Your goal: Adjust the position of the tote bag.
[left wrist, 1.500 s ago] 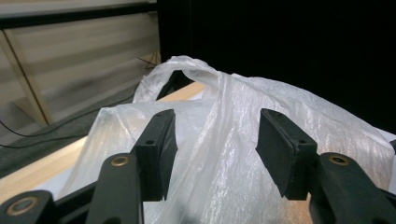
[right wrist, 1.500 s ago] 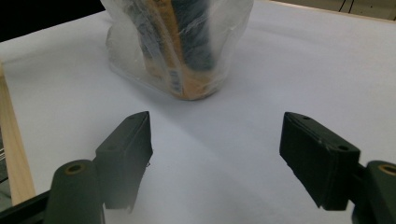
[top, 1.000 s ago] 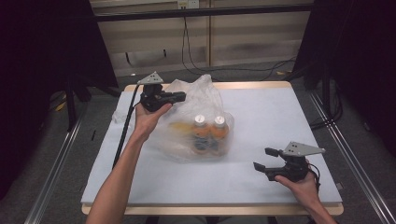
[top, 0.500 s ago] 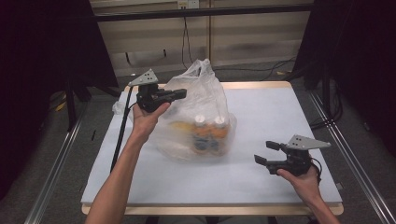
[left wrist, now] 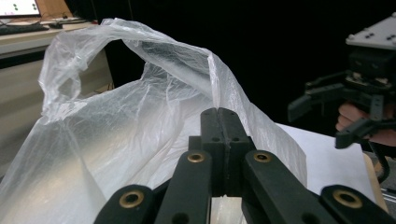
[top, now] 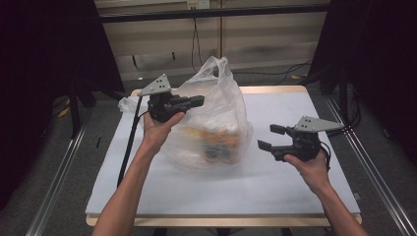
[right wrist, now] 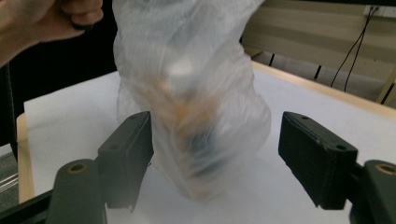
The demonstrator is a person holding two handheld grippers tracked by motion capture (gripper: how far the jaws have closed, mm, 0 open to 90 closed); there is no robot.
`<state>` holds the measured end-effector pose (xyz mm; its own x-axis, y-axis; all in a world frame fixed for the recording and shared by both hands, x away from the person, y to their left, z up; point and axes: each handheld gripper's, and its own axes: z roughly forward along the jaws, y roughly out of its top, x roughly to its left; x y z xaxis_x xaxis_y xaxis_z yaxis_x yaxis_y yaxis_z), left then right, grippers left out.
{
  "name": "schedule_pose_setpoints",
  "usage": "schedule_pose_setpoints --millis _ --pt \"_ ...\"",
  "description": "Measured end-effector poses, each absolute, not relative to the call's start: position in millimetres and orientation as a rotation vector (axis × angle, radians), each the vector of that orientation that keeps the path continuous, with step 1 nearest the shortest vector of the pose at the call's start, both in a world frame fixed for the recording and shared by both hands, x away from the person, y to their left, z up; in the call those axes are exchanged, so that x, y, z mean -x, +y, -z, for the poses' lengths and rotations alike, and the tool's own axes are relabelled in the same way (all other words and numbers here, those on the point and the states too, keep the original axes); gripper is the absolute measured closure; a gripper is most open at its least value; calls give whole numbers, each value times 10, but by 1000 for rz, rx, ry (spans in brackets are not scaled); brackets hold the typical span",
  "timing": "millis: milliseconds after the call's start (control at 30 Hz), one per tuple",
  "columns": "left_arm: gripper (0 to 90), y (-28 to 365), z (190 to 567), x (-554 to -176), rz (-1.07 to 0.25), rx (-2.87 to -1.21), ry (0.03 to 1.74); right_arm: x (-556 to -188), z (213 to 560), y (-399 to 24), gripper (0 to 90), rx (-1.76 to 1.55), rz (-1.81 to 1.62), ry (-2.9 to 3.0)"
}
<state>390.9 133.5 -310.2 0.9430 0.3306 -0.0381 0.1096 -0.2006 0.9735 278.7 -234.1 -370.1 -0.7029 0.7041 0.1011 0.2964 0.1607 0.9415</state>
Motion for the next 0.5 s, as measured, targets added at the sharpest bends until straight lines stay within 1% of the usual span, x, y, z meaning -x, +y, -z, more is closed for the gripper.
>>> schedule_pose_setpoints --millis 300,500 --pt "900 1184 3039 -3721 -208 -1778 239 -3008 3413 -2158 254 -874 -1601 2030" --pt "900 1095 3004 -3579 -197 -1774 187 -3064 3277 -2073 326 -811 -1662 2055"
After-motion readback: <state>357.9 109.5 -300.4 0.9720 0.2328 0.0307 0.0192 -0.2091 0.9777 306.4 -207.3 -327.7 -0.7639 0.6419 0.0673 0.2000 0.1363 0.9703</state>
